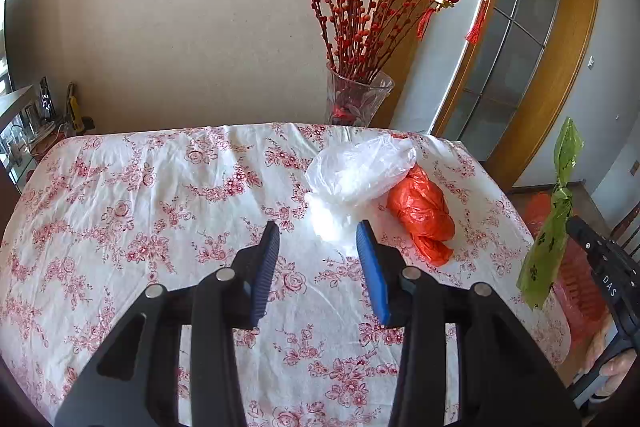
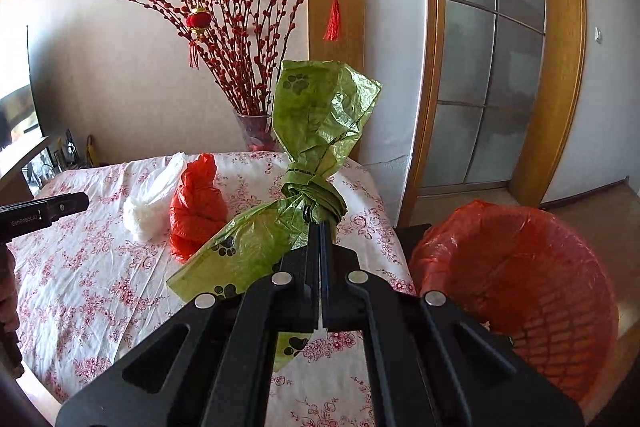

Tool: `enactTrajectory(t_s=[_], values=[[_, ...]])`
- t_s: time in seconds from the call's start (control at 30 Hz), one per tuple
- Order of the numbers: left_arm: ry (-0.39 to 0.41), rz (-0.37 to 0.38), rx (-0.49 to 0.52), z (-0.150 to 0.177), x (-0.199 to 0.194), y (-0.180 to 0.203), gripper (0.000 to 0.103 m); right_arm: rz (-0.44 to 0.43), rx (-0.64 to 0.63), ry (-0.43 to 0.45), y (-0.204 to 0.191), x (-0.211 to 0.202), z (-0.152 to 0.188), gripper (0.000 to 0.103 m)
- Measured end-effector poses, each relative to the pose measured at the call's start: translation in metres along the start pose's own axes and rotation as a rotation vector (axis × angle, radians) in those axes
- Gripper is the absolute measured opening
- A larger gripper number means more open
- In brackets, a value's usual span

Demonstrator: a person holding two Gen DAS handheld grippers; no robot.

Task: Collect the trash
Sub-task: 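Lift the green paw-print bag with the right tool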

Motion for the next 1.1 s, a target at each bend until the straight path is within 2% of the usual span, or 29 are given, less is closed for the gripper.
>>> enactTrajectory(t_s=[0.77,1.1], values=[[-0.013,-0.008,0.015,0.003,0.011,0.006,0.041,0.006,0.013,0.030,0.008,-0.007,0.001,0.001],[-0.020,-0.064,-0.013,0.003,0.018,-0.018,0.041,0.003,0.023,0.037,0.010,-0.005,-0.003,0.001]])
Point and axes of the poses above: each gripper's, at about its wrist camera, not at the fingertips, and x roughly the way its jaws point, y to its right, z to its underside, the point moved 10 cm from there along x, roughly the way its jaws point, and after that the axes turned 7 degrees about -z, right-handed, at the moved point
